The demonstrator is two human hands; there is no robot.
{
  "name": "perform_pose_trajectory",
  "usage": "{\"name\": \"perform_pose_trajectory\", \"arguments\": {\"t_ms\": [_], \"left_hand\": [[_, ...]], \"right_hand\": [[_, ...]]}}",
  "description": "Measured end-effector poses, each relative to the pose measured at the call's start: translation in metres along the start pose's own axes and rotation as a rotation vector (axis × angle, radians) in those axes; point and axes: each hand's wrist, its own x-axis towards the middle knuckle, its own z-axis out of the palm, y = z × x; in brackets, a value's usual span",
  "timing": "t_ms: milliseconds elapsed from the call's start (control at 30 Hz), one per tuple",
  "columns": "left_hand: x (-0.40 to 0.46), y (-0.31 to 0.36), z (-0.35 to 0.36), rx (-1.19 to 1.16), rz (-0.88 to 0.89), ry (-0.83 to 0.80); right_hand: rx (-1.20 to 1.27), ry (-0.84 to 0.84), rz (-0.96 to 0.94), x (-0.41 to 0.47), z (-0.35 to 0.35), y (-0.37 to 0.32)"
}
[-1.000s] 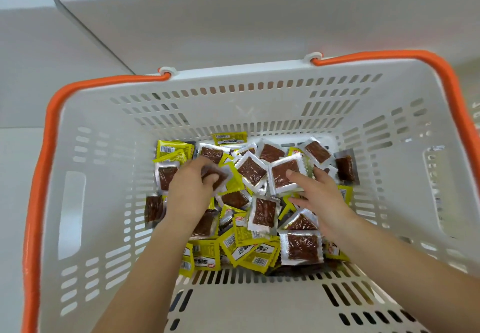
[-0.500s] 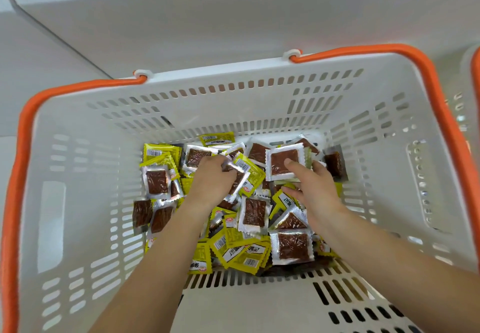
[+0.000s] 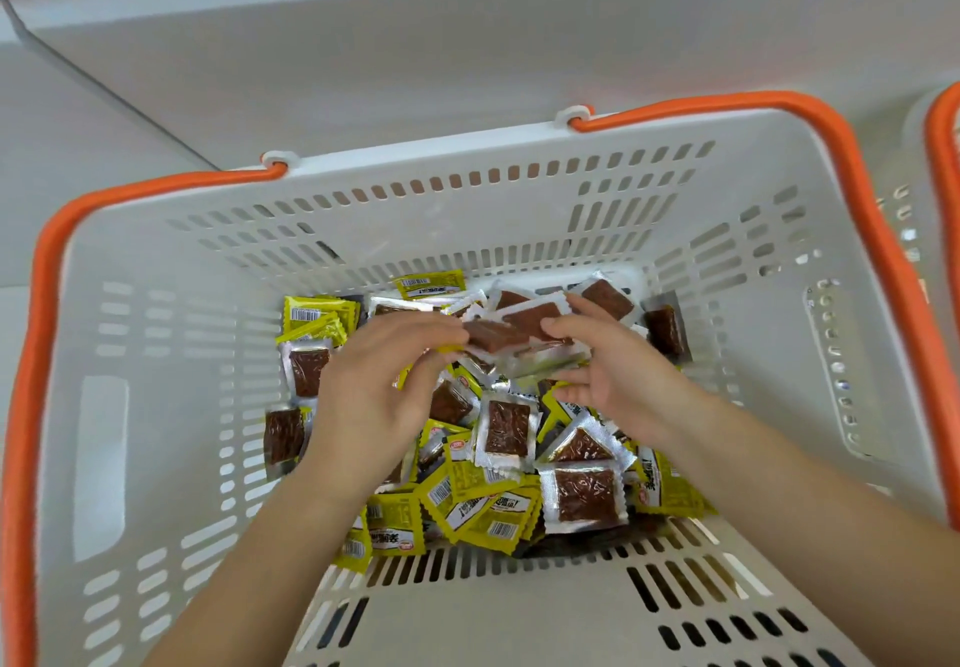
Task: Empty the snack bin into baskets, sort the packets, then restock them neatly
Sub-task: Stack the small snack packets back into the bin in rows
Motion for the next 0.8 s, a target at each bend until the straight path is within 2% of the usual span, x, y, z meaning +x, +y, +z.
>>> {"name": "perform_pose_trajectory", "arguments": {"t_ms": [67,167,300,400,467,567,633,700,733,800], "left_hand": [[-0.003,-0.004,-0.006,0.091,0.226,-0.052],[-0.006,-0.013,-0.008,0.162,0.413,-0.078],[-0.009,-0.015,-0.001,0.216,0.499,-0.132],[-0.012,-0.018,0.001,0.224,0.440,-0.173],[-0.014,-0.015,0.001,0.172,0.226,-0.128],[-0.008,0.003,-0.003,-0.029,-0.298,0.109],[0.002,0.012,-0.002,-0.399,-0.632,0.222],[0.011,0.023,0.003,-0.819,-0.918,0.217],[0.013,0.028,0.007,-0.887,-0.997,0.188],[0.011,0.034,0.022,-0.820,-1.053,0.177]], "right_hand": [[-0.006,-0.100,-0.015,0.000,-0.003,-0.006],[-0.049,-0.169,-0.050,-0.002,-0.003,-0.007],[-0.182,-0.194,-0.066,-0.003,0.002,-0.002],[-0.264,-0.141,-0.073,-0.002,0.002,0.001],[-0.184,-0.110,-0.084,-0.003,0.001,0.001],[-0.057,0.053,-0.067,0.002,-0.003,0.003],[-0.087,0.134,-0.086,0.005,-0.003,0.008],[-0.101,0.145,-0.112,0.006,0.002,0.013],[-0.090,0.150,-0.119,0.005,0.005,0.015],[-0.048,0.137,-0.138,0.006,0.007,0.019]]}}
